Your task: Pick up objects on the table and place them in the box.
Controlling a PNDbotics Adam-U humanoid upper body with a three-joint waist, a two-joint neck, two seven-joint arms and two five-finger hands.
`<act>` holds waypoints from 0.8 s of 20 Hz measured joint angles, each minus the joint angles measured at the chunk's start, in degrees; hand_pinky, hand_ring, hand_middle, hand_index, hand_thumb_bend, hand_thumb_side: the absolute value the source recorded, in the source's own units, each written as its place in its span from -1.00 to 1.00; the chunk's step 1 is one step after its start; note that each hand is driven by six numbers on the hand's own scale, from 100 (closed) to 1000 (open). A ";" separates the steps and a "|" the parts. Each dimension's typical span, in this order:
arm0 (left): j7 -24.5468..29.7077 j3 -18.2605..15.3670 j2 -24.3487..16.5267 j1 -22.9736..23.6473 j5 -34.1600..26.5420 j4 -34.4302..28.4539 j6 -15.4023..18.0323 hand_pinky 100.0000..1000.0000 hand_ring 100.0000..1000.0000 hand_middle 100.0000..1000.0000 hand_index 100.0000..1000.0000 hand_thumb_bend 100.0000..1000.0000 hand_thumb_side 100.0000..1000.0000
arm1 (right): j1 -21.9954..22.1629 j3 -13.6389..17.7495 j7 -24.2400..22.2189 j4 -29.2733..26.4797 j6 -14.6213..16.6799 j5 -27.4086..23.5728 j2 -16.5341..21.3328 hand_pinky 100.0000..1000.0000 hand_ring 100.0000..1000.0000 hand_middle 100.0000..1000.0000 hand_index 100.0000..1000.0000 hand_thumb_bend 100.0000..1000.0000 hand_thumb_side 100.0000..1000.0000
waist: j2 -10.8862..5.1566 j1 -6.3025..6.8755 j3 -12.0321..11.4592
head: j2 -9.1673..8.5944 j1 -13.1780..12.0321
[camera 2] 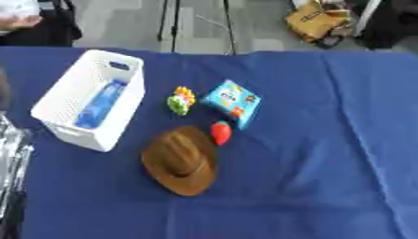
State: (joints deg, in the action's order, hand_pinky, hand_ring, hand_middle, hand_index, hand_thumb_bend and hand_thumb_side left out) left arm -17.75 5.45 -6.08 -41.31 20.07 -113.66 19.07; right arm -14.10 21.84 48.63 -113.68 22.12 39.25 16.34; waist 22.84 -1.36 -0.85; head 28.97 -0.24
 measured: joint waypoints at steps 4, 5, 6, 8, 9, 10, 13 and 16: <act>0.08 0.00 0.00 0.08 -0.32 0.00 0.08 0.77 0.77 0.84 0.84 -1.00 1.00 | 0.06 -0.01 0.05 0.00 -0.05 0.06 0.00 0.40 0.57 0.42 0.44 -1.00 0.63 | 0.03 -0.03 -0.05 | -0.97 -0.01; 0.10 0.00 0.00 0.11 -0.35 0.00 0.10 0.77 0.77 0.84 0.84 -1.00 1.00 | 0.12 -0.04 0.14 0.00 -0.14 0.09 0.02 0.40 0.58 0.43 0.45 -1.00 0.66 | 0.03 -0.07 -0.07 | -1.02 -0.01; 0.12 0.00 0.00 0.13 -0.38 0.00 0.12 0.77 0.77 0.83 0.84 -1.00 1.00 | 0.38 -0.12 0.23 0.00 -0.23 0.13 0.08 0.45 0.62 0.47 0.48 -1.00 0.76 | 0.03 -0.12 -0.10 | -1.05 -0.01; 0.22 0.00 0.00 0.16 -0.40 0.00 0.21 0.77 0.77 0.83 0.83 -1.00 1.00 | 1.08 -0.71 0.58 0.00 -0.58 0.30 0.33 0.51 0.67 0.53 0.54 -1.00 0.90 | 0.03 -0.17 -0.10 | -1.16 -0.01; 0.30 0.01 0.00 0.18 -0.41 0.00 0.26 0.77 0.77 0.83 0.83 -1.00 1.00 | 1.54 -1.29 0.86 0.00 -0.86 0.44 0.84 0.54 0.70 0.57 0.59 -1.00 0.97 | 0.03 -0.21 -0.10 | -1.18 0.00; 0.40 0.02 0.00 0.29 -0.43 0.00 0.27 0.77 0.77 0.83 0.83 -1.00 1.00 | 2.47 -2.31 1.30 0.00 -1.33 0.57 1.85 0.54 0.70 0.57 0.59 -1.00 0.97 | 0.03 -0.33 -0.11 | -1.19 0.04; 0.79 0.06 0.00 0.69 -0.63 0.00 0.32 0.77 0.77 0.83 0.82 -1.00 1.00 | 4.26 -5.72 2.12 0.00 -4.18 1.52 5.10 0.58 0.72 0.68 0.75 -1.00 1.00 | -0.03 -0.80 -0.18 | -1.20 0.24; 1.25 0.16 0.00 1.08 -0.87 0.00 0.29 0.77 0.77 0.83 0.82 -1.00 1.00 | 6.52 -9.34 0.35 0.00 -9.59 3.30 9.29 0.59 0.74 0.72 0.81 -1.00 1.00 | -0.55 -1.01 -0.34 | -1.20 0.55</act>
State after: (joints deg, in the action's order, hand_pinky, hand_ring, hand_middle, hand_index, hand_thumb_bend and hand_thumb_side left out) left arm -16.50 5.61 -6.08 -40.23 19.19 -113.66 19.36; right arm -7.59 12.50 48.97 -113.68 12.53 42.55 25.63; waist 22.28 -2.37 -1.19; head 27.77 0.30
